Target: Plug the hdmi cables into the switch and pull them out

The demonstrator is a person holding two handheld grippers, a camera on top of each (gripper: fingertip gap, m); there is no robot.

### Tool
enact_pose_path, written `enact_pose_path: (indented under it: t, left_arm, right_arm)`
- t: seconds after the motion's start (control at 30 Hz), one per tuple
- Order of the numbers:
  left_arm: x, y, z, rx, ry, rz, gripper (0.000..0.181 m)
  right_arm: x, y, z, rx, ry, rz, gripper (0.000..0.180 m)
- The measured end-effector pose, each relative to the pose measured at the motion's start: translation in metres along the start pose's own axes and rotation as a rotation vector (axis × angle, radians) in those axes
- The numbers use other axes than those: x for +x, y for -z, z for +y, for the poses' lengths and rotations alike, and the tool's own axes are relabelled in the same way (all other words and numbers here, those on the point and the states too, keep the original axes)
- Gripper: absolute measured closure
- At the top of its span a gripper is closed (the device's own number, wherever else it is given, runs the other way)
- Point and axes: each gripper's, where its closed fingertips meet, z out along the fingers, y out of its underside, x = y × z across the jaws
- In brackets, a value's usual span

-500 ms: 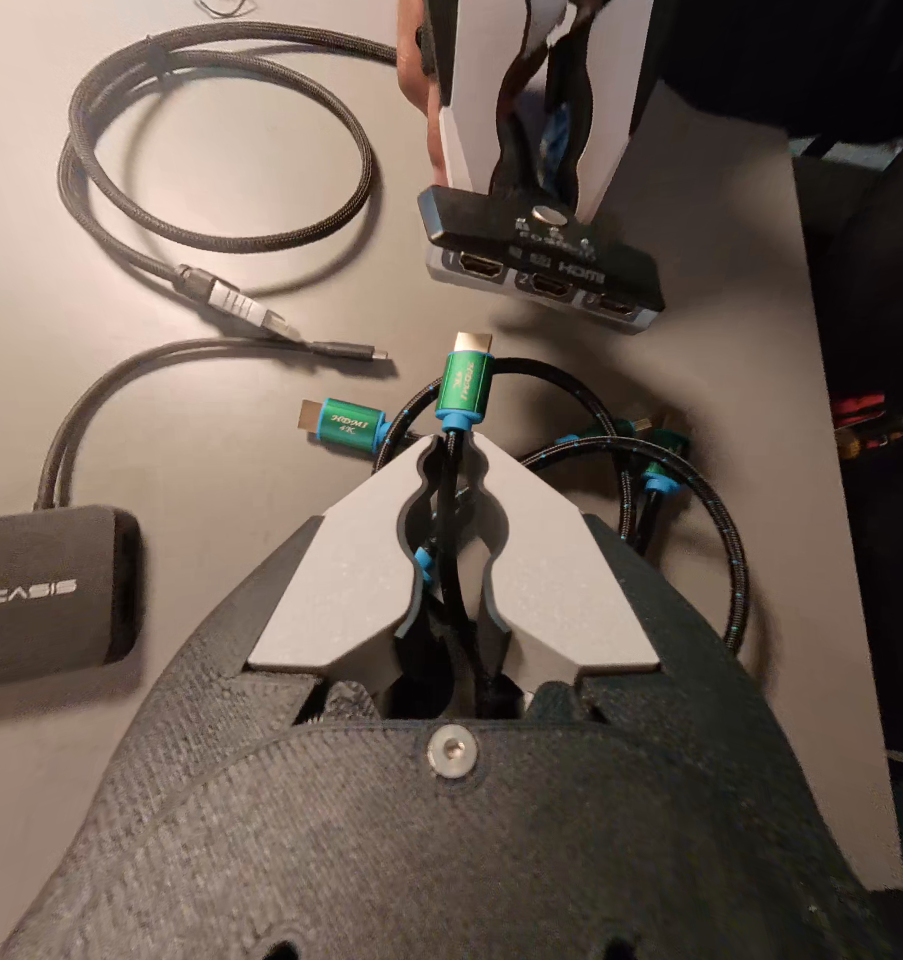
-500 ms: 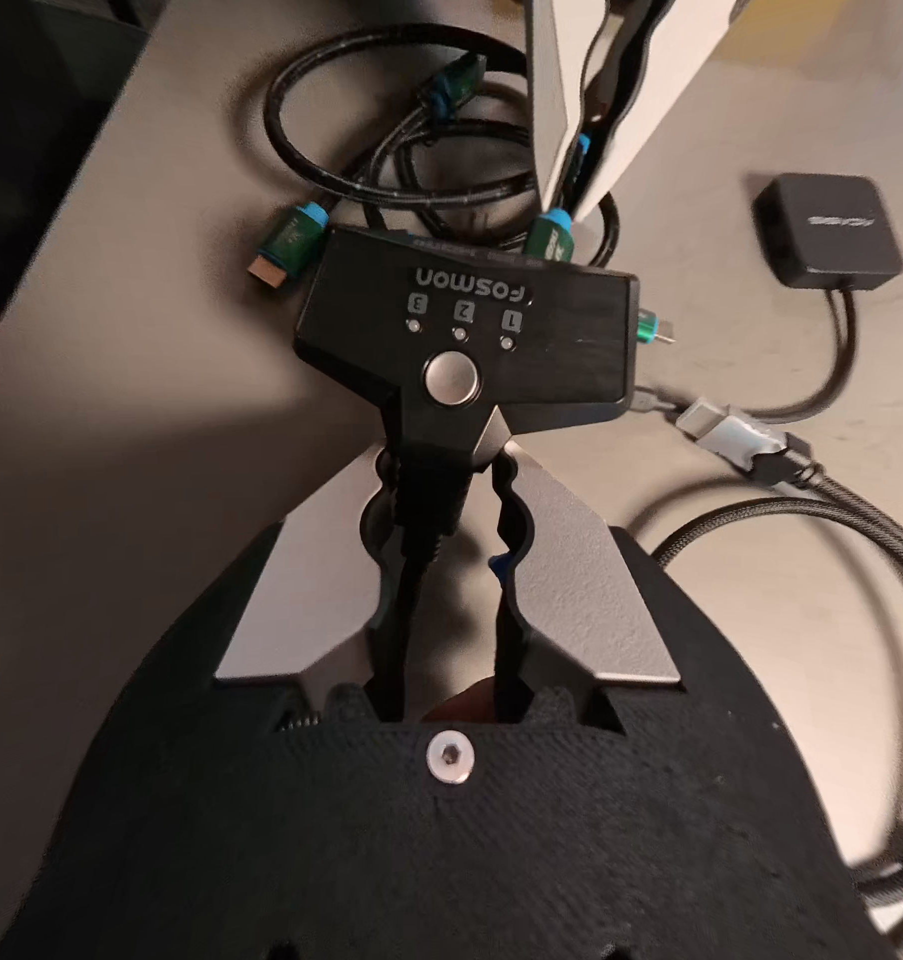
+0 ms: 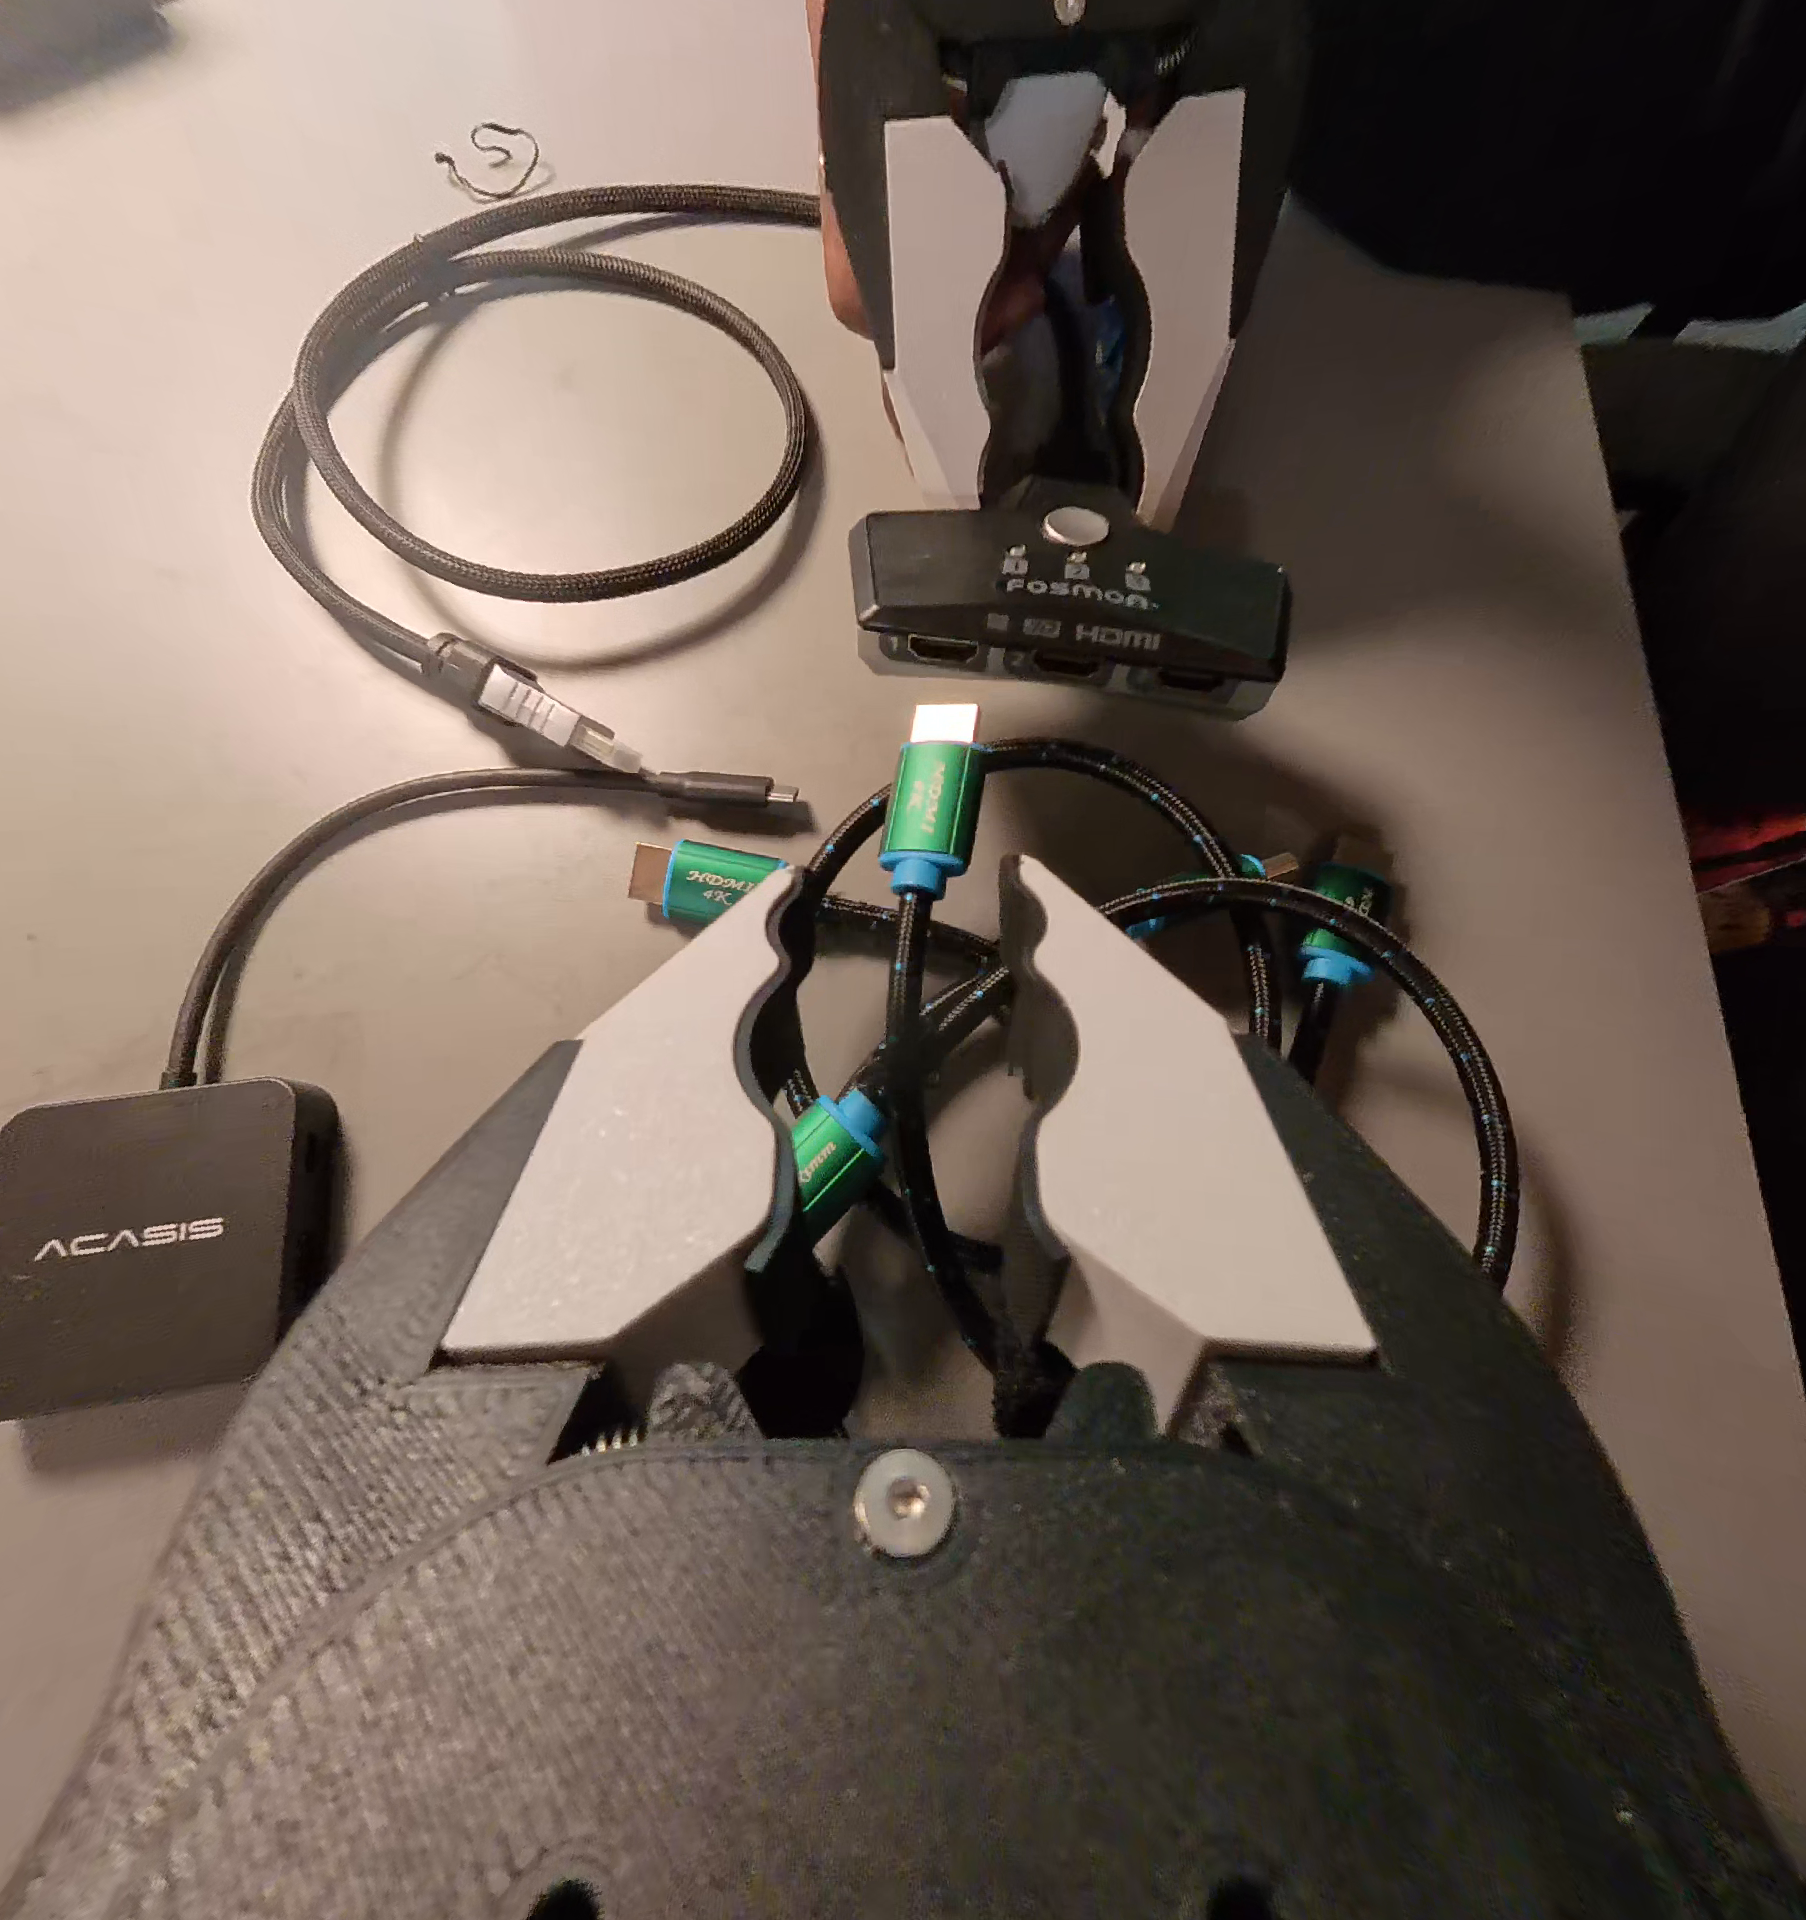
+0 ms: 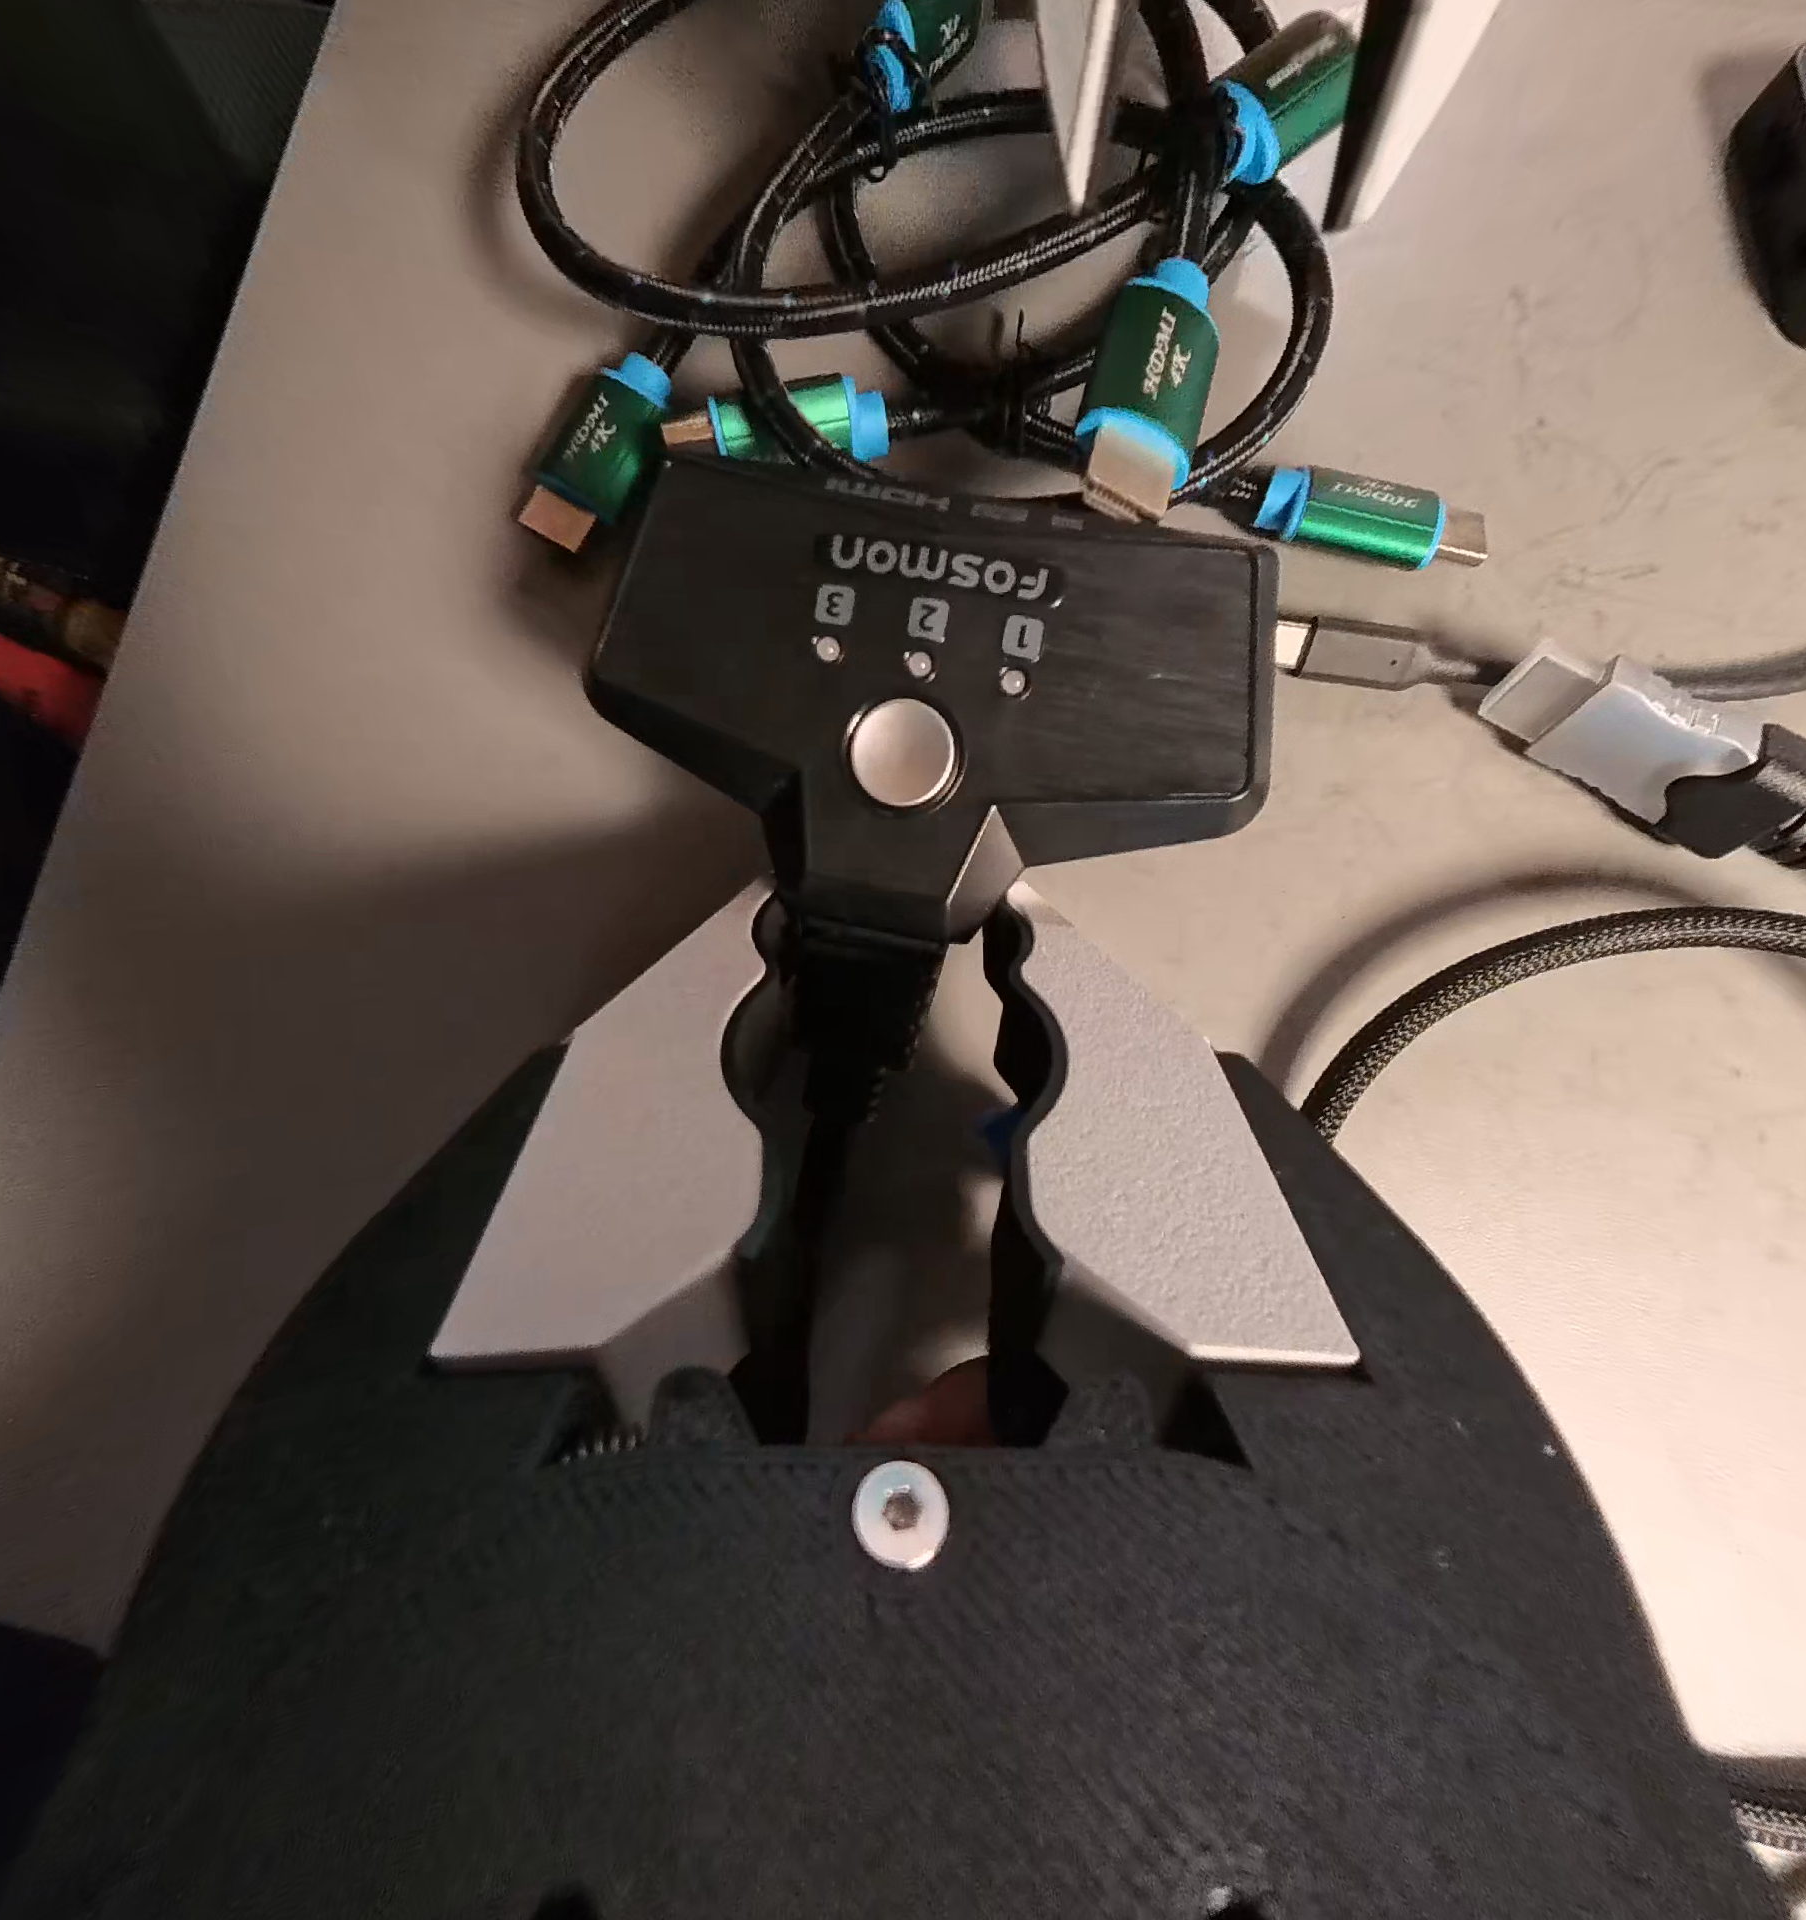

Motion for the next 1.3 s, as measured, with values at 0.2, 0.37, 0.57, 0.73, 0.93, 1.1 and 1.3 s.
enact_pose_path:
  t: [0.2, 0.37, 0.57, 0.73, 0.93, 1.1, 1.3]
  left_arm:
    - [0.002, -0.016, 0.008, -0.034, 0.085, 0.092, 0.142]
    - [0.007, -0.023, 0.006, -0.039, 0.042, 0.090, 0.158]
    - [-0.001, -0.024, -0.003, -0.021, -0.094, -0.021, 0.160]
    - [-0.005, -0.026, -0.013, -0.061, -0.254, -0.159, 0.160]
    - [-0.008, -0.030, -0.011, -0.185, -0.425, -0.289, 0.160]
    - [-0.007, -0.032, -0.009, -0.253, -0.499, -0.333, 0.161]
    - [-0.003, -0.032, -0.007, -0.318, -0.584, -0.354, 0.160]
  right_arm:
    - [0.000, 0.000, 0.000, -0.001, 0.000, 0.001, 0.142]
    - [-0.001, 0.000, 0.000, 0.000, -0.016, -0.012, 0.142]
    - [-0.002, 0.004, 0.002, -0.008, -0.049, -0.032, 0.143]
    - [-0.004, 0.005, 0.004, -0.014, -0.063, -0.043, 0.143]
    - [-0.004, 0.007, 0.005, -0.019, -0.072, -0.045, 0.143]
    - [-0.005, 0.008, 0.006, -0.030, -0.074, -0.045, 0.144]
    - [-0.009, 0.007, 0.005, -0.046, -0.064, -0.055, 0.144]
